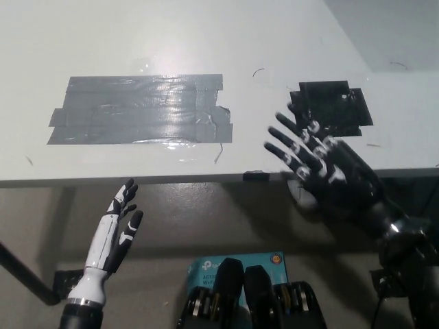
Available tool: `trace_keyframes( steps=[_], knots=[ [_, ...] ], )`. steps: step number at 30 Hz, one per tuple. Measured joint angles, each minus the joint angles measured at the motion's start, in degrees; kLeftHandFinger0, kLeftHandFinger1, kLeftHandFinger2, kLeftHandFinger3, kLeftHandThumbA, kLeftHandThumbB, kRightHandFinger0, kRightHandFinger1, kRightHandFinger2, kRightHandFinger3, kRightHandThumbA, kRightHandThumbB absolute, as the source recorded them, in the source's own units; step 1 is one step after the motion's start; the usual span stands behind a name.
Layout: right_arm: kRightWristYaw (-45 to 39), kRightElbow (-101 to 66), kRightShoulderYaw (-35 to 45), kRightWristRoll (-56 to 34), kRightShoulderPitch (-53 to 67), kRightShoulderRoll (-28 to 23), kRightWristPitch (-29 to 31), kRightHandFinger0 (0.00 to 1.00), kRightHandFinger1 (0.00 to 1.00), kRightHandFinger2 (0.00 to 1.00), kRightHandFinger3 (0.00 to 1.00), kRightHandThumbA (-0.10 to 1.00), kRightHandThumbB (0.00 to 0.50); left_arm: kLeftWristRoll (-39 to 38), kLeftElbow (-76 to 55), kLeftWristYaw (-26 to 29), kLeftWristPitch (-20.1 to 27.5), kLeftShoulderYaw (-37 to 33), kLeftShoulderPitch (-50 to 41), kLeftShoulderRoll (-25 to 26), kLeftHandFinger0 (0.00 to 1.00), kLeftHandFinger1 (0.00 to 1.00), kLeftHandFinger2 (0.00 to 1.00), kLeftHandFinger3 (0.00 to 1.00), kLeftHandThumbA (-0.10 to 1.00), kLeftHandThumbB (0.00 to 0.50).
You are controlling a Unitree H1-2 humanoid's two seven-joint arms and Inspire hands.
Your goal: A grey duster is kept infront of the robot in the middle of the table and the robot extends its right arm to grab the duster, picks it up and hands it to a person
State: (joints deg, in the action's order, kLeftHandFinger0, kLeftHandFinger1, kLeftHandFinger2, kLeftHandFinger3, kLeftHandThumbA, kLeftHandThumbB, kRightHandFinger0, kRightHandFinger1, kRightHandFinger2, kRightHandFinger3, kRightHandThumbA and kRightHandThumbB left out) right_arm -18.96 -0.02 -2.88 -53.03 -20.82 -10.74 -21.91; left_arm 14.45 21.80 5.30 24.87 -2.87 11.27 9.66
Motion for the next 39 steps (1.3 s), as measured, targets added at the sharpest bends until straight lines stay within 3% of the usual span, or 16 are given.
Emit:
trace_keyframes(
  steps=[1,3,4,6,10,13,16,19,22,39],
  knots=[
    [0.0,0.0,0.0,0.0,0.0,0.0,0.0,1.00,1.00,1.00,1.00,0.88,0.428,0.0,0.0,0.0,0.0,0.0,0.0,0.0,0.95,1.00,1.00,1.00,1.00,0.214],
    [0.0,0.0,-0.1,3.0,1.7,-0.5,1.1,1.00,1.00,1.00,1.00,0.88,0.420,0.0,0.1,0.0,0.0,-0.1,0.0,0.0,0.95,1.00,1.00,1.00,1.00,0.215],
    [0.1,0.0,-0.1,4.3,2.4,-0.6,1.7,1.00,1.00,1.00,1.00,0.88,0.368,0.0,0.0,0.0,0.0,-0.1,0.0,0.0,0.97,1.00,1.00,1.00,1.00,0.205],
    [0.3,0.1,-0.1,6.3,3.6,-0.7,2.7,1.00,1.00,1.00,1.00,0.91,0.337,0.0,0.0,0.0,0.0,-0.1,-0.1,0.0,0.99,1.00,1.00,1.00,1.00,0.214],
    [0.4,2.1,0.1,11.4,6.6,0.0,6.6,1.00,1.00,1.00,1.00,0.85,0.385,0.0,0.0,0.1,0.0,-0.1,-0.8,0.0,0.99,1.00,1.00,1.00,1.00,0.221],
    [0.7,3.7,0.2,14.6,8.0,0.4,8.8,1.00,1.00,1.00,1.00,0.89,0.335,0.0,0.0,0.1,0.0,-0.1,-1.1,0.0,1.00,1.00,1.00,1.00,1.00,0.227],
    [1.3,4.9,0.0,18.3,8.6,0.4,10.8,1.00,1.00,1.00,1.00,0.88,0.327,-0.1,0.0,0.1,0.0,-0.1,-1.4,0.0,1.00,1.00,1.00,1.00,1.00,0.229],
    [1.7,5.7,-0.6,22.0,8.7,0.4,12.8,1.00,1.00,1.00,1.00,0.88,0.431,-0.1,0.0,0.1,0.0,-0.1,-1.7,0.0,1.00,1.00,1.00,1.00,1.00,0.228],
    [2.1,6.3,-1.5,24.9,8.7,0.4,14.2,1.00,1.00,1.00,1.00,0.89,0.457,-0.1,0.0,0.1,0.0,-0.1,-1.8,0.0,1.00,1.00,1.00,1.00,1.00,0.232],
    [3.9,7.2,-4.4,41.6,8.6,-0.4,20.8,1.00,1.00,1.00,1.00,0.90,0.448,-0.2,0.0,0.1,0.0,-0.1,-2.1,0.0,1.00,1.00,1.00,1.00,1.00,0.230]
  ],
)
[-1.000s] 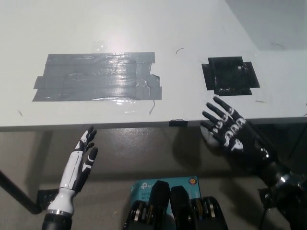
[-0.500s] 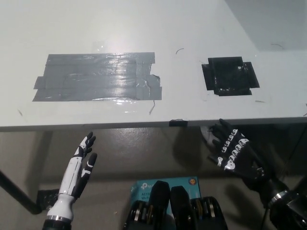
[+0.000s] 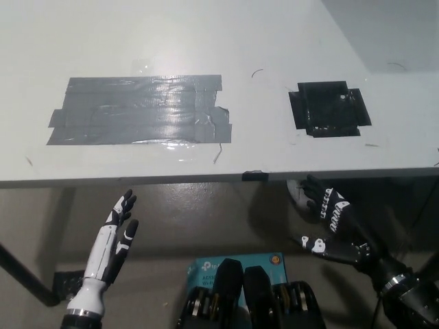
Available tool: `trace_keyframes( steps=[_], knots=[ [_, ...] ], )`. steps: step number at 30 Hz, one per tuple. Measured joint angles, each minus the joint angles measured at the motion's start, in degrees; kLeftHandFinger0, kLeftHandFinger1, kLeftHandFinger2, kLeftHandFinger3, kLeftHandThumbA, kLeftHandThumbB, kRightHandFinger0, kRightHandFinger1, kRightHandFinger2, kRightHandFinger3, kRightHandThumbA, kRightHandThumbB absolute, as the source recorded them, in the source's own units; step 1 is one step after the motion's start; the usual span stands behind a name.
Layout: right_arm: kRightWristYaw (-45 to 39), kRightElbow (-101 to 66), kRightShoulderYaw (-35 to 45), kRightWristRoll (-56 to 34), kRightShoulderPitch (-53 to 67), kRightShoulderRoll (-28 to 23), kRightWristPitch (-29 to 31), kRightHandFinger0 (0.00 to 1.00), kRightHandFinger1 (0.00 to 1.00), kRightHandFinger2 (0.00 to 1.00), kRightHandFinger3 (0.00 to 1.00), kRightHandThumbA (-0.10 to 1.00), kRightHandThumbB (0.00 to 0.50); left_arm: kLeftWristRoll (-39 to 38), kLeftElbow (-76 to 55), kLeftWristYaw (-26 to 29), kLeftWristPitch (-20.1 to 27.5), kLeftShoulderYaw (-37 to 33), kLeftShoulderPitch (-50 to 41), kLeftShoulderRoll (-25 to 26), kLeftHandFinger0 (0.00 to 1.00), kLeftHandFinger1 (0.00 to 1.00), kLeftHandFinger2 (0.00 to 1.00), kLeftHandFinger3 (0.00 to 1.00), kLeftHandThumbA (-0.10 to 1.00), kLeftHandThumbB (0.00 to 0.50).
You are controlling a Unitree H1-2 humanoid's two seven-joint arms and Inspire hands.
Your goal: A grey duster is kept infront of the robot in the middle of the table and the robot extends its right arm to grab the duster, picks it up and hands it to a person
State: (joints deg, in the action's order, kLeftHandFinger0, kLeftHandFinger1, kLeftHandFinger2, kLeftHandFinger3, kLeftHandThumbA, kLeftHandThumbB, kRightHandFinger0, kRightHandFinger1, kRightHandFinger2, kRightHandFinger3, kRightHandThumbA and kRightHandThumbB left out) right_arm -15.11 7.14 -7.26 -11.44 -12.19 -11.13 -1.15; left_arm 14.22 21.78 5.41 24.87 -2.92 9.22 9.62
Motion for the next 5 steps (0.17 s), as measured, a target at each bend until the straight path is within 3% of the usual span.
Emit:
trace_keyframes(
  steps=[5],
  knots=[
    [0.0,0.0,0.0,1.5,0.0,0.0,0.1,1.00,1.00,1.00,1.00,0.92,0.454,0.0,0.0,0.0,0.0,0.0,-0.2,0.0,1.00,1.00,1.00,1.00,1.00,0.226]
  ],
)
